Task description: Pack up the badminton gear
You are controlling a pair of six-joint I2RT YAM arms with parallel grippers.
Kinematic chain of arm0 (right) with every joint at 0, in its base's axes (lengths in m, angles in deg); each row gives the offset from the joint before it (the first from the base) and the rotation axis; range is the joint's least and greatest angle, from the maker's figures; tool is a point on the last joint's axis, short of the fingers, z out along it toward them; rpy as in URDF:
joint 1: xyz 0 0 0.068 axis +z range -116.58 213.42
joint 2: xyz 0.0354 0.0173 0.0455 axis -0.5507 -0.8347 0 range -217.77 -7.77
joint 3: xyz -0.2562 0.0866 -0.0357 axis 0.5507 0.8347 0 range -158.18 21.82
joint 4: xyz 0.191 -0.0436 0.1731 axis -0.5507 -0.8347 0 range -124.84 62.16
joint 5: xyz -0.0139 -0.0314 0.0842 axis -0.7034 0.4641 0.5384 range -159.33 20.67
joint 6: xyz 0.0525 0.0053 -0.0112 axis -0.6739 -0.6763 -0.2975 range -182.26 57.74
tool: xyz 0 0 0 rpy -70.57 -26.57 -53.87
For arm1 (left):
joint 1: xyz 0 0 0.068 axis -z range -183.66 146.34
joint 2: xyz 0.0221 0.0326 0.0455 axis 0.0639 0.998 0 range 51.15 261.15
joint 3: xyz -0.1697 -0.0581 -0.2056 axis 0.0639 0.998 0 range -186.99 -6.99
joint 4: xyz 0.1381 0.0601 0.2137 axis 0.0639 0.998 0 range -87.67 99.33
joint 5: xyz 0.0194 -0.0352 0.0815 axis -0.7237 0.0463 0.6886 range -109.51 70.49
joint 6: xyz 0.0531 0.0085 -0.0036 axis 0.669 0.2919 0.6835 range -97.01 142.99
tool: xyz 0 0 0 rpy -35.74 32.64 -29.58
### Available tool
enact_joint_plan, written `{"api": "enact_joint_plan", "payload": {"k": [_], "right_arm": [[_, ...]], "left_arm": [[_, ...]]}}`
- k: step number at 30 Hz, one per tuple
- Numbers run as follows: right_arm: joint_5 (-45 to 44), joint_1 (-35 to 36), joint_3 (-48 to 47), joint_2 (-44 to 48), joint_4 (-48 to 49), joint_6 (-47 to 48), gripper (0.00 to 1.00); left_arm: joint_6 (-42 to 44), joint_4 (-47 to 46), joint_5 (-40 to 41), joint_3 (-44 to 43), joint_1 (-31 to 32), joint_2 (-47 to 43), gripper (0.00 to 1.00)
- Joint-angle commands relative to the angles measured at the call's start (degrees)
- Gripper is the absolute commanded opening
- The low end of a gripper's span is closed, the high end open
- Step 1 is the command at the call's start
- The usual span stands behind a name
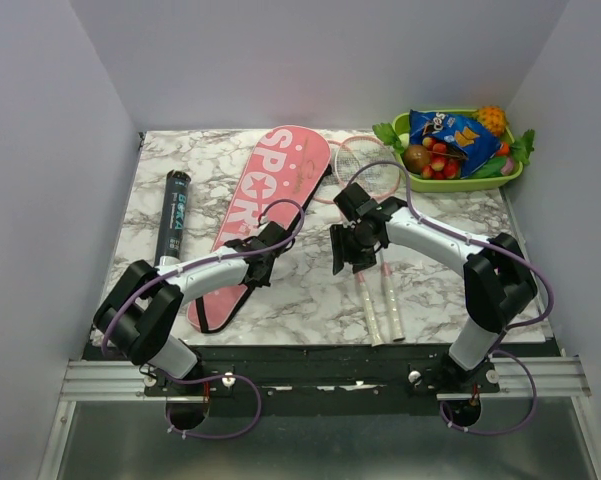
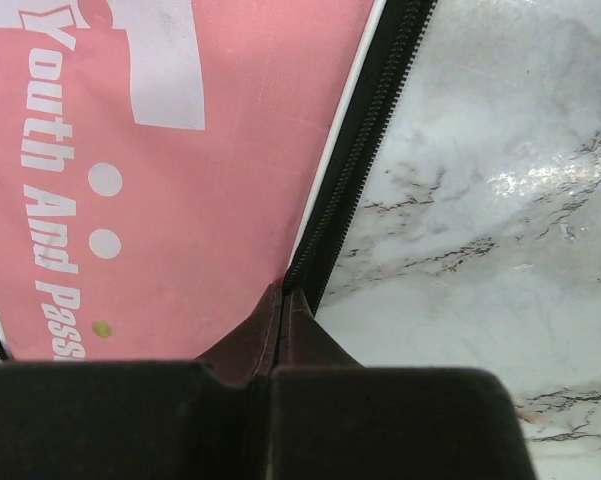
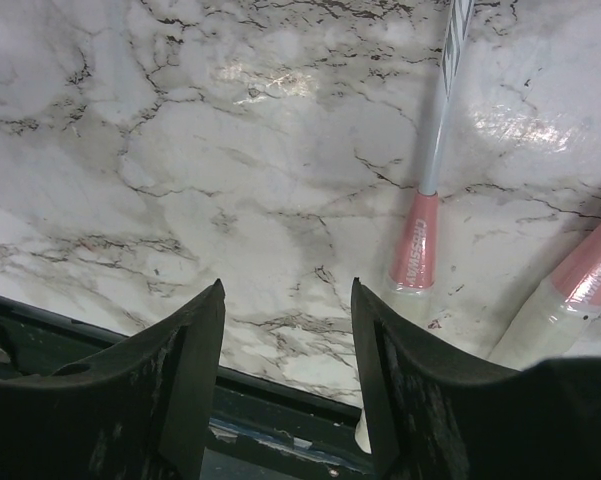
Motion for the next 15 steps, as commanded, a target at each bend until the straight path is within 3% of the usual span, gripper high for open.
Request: {"api": "enact_joint_plan", "payload": {"k": [1,8,15], "right_arm": [[0.40,-0.12,0.60,1.09,1.16,-0.39,0.61],[-5.22,-0.90,-2.91,2.76,-0.86,0.40,0.61],[-9.53,-6.61,-8.19,1.80,-2.80,2.95,0.63]], "left_arm": [[1.06,-0.87,-2.21,0.03,0.22,1.17,0.00],[3.44,1.76,-2.91,-7.43,0.22,-1.28,0.00],[5.11,5.37,-3.62,-15.96,0.05,-2.25,0.00]]}}
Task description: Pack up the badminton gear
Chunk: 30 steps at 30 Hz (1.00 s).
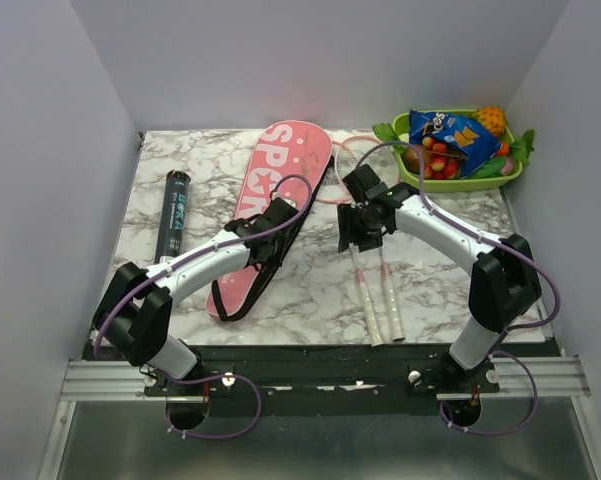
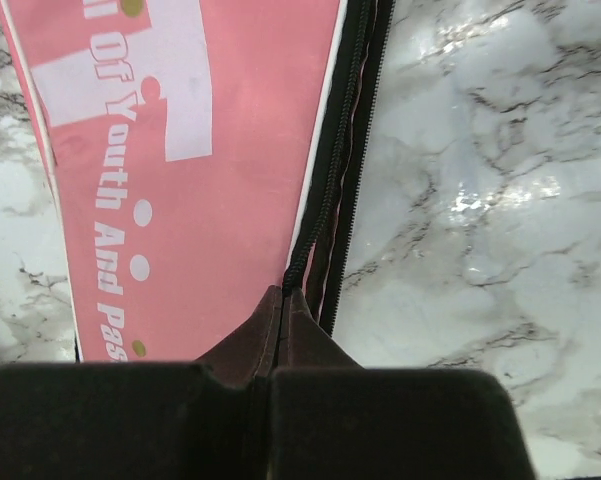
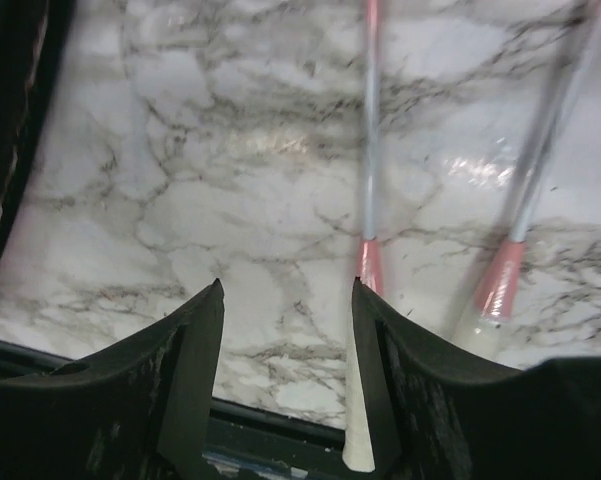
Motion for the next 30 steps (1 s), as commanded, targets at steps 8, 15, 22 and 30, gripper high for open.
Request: {"api": "enact_joint_plan", "payload": {"k": [8,15,22,30], "right_arm": [[-7.94,-12.36,-6.46,-4.53,-1.25,0.85,0.65],[-7.24,-16.23,-11.02,-13.14,-0.45,3.04,0.65],[-5.65,-17.03,-13.58,-18.34,-0.54,3.83,0.62],[-5.92,-17.47,-14.90,-22.21,-1.60,4.54,0.55]], "left_arm": [[2.16,1.71,-0.27,-8.47,-0.83,-3.68,0.00],[0.76,1.27,0.43,-7.51,-2.06,-8.60,0.00],[-0.73,-2.07,-0.97,-3.12,-2.06,-15.28,0.00],[-2.14,-3.92,-0.71,0.23,-1.98,-19.33,0.00]]}}
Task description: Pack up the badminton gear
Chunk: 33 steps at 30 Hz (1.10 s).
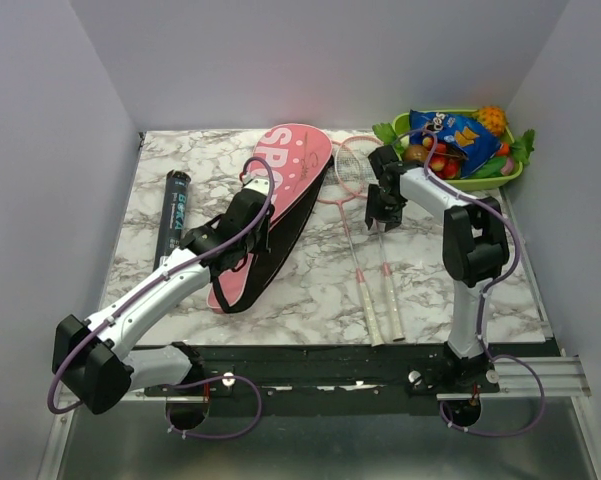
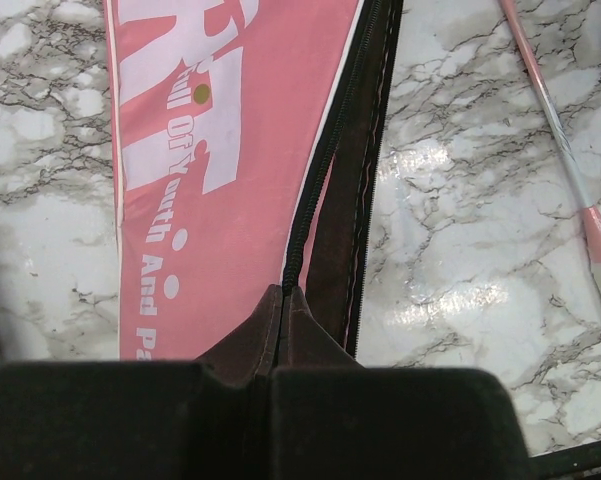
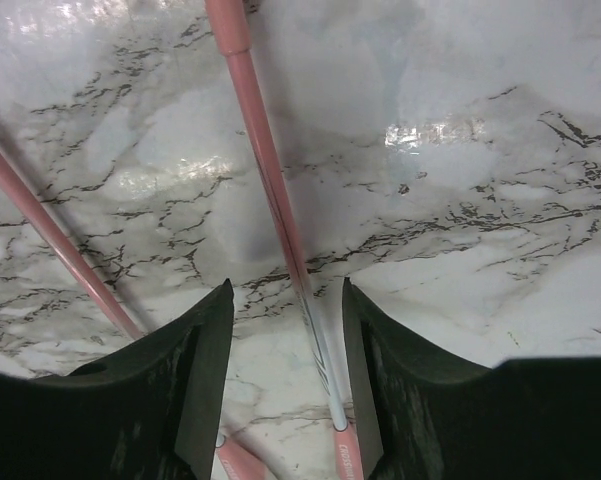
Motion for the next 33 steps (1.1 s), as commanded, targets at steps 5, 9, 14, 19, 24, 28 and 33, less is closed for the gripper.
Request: {"api": "enact_joint_plan", "payload": {"k": [5,9,14,19,24,28,33], "right_arm": [[1.30,-1.19,-0.08,-3.49,-0.30,1.28,0.42],[1.65,-1.45,0.71,-3.58,0.66,1.37,0.28],[3.23,-1.54,1.16,-3.32,0.84,2.69,0.01],[3.50,-1.54,1.60,0.98,1.11,2.86,0.01],[3.15,-1.45,0.98,8.26,-3.54,3.04,0.01],[2.80,-0.49,4.92,15.48,-5.40,3.39,0.01],[2.09,2.23,13.89,24.53,-8.03,2.08,0.01]], "left_arm": [[-1.22,-2.54,-0.01,1.06,-0.16,-2.09,0.00],[-1.58,-2.63,-0.45,1.41,-0.16,-2.00,0.00],[-1.84,-2.80,-0.80,1.85,-0.16,-1.73,0.00],[-1.93,-3.42,-0.45,2.12,-0.16,-1.65,0.00],[-1.93,-4.47,-0.63,1.77,-0.16,-1.03,0.00],[-2.19,-5.61,-0.37,2.03,-0.16,-1.56,0.00],[-2.63,-6.58,1.22,1.94,-0.16,-1.74,0.00]]}}
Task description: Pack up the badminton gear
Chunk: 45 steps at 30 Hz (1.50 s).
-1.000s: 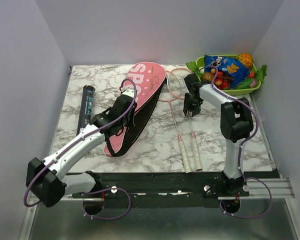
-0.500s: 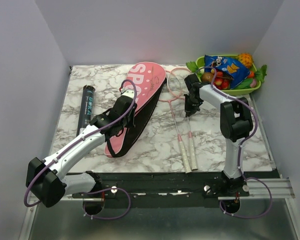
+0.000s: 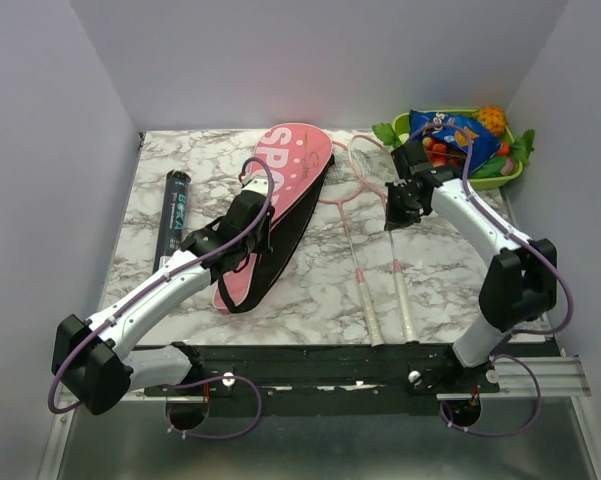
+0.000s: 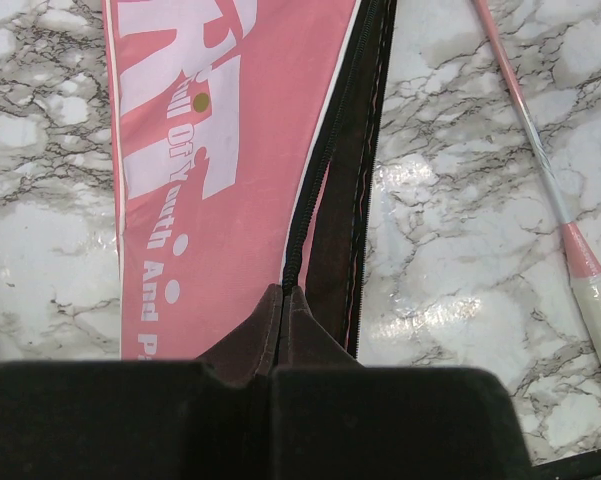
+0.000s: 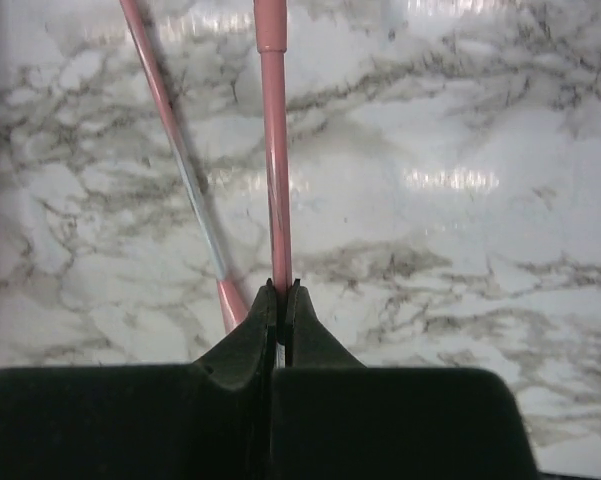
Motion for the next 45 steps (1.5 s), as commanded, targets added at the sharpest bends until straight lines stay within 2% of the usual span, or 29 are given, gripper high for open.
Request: {"api": "enact_joint_plan", "payload": {"k": [1,10,16,22,31,45], "right_arm": [[-2.04,3.72,7.01,8.14,-5.11,-2.32,0.01],[-8.62,15.15,16.86,17.39,-11.26,-8.12,0.01],[-12.67,21.82,16.52,18.81,-15.04,-11.28,0.01],[-16.27,27.72,9.84,13.80,-17.76,-12.69,0.01],[-19.26,31.07,-0.26,3.78,-17.77,-10.41,0.01],[-16.72,31.33,-7.82,-7.90,-1.00,-6.19,0.01]], "left_arm": [[-0.86,-3.31,1.48,-0.11,-0.16,-1.21,0.00],[-1.30,-2.25,2.89,-3.36,-0.16,1.34,0.00],[-2.00,-1.55,2.71,-4.33,-0.16,1.43,0.00],[-2.35,-1.20,1.66,-3.37,-0.16,1.25,0.00],[-2.97,-0.32,0.95,-0.82,-0.16,-0.24,0.00],[-5.17,-1.46,-5.46,1.91,0.01,-0.33,0.00]]}}
